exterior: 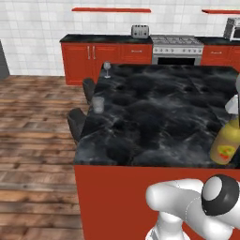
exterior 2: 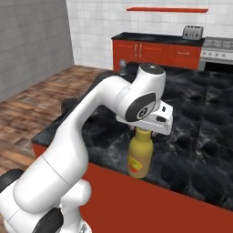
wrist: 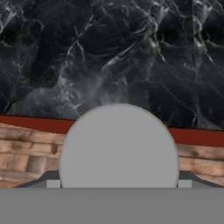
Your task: There is a wine glass and glass cup on the dining counter. Place the wine bottle next to the wine glass and the juice bottle next to the glass cup.
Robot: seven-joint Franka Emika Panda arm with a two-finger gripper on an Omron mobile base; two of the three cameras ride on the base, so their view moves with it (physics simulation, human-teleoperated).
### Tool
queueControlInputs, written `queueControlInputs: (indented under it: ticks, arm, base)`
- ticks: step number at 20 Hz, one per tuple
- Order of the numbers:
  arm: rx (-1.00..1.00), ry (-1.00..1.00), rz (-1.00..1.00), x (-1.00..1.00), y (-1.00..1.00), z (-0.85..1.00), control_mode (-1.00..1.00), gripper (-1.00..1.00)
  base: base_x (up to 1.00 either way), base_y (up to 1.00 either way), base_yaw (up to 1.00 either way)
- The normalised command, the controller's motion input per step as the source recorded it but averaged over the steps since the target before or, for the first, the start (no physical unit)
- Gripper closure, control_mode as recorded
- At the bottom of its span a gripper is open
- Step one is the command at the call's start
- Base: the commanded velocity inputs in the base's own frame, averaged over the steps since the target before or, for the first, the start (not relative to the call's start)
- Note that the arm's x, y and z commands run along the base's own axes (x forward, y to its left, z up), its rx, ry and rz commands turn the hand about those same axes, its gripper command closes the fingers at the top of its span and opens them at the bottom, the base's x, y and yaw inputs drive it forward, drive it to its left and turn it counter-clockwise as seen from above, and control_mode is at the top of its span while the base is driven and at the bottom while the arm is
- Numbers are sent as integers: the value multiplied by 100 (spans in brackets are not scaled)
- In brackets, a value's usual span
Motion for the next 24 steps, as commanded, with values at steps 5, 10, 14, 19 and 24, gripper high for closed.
queueControlInputs:
  ticks: [5,10,14,19,24]
  arm:
    - [0,0,0,0,0,0,100,100]
    - [0,0,0,0,0,0,100,100]
    - [0,0,0,0,0,0,100,100]
    - [0,0,0,0,0,0,100,100]
    - [0,0,0,0,0,0,100,100]
  base:
    - [45,76,0]
    - [41,76,0]
    - [39,76,0]
    - [34,81,0]
    - [35,79,0]
